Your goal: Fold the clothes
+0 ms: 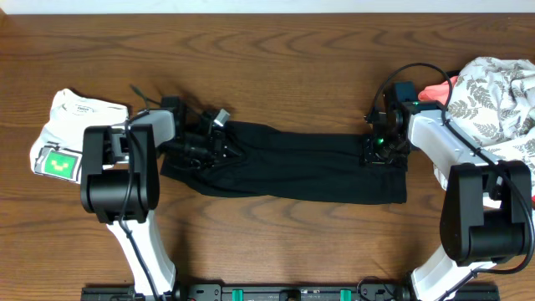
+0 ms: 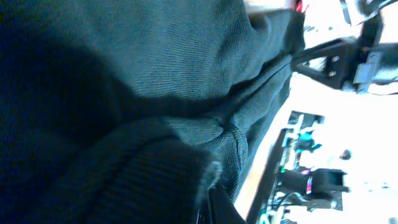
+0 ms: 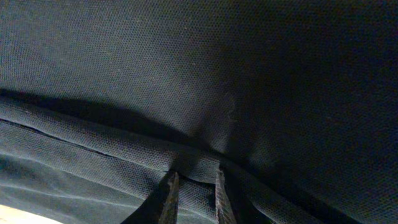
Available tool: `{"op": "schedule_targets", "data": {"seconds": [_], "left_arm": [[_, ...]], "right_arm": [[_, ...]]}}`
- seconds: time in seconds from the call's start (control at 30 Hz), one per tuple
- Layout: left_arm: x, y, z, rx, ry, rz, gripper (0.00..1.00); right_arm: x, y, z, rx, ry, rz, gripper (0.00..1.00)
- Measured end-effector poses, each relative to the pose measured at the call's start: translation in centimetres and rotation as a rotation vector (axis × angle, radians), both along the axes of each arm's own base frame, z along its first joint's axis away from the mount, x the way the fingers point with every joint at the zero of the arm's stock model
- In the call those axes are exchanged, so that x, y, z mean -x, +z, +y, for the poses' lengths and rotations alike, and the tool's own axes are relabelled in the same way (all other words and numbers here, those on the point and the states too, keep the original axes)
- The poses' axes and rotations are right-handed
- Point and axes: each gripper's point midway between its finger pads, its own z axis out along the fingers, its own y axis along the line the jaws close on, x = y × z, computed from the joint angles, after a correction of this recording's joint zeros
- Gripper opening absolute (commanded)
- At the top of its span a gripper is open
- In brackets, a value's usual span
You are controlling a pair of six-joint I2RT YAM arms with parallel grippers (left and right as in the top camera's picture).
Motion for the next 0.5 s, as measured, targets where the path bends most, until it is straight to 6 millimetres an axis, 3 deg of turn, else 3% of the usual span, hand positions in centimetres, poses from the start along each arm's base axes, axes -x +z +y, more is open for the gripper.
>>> {"op": "schedule_targets", "data": {"seconds": [0.27, 0.5], "left_arm": [[0.2, -0.4, 3.6, -0.031, 0.096, 0.085, 0.06], [0.2, -0.5, 3.9, -0.042, 0.101, 0.089, 0.06]], "right_arm": [[0.0, 0.0, 0.0, 0.001, 0.0, 0.0, 0.22], [-0.1, -0.1, -0.4, 0.024, -0.001, -0.007, 0.19]]}}
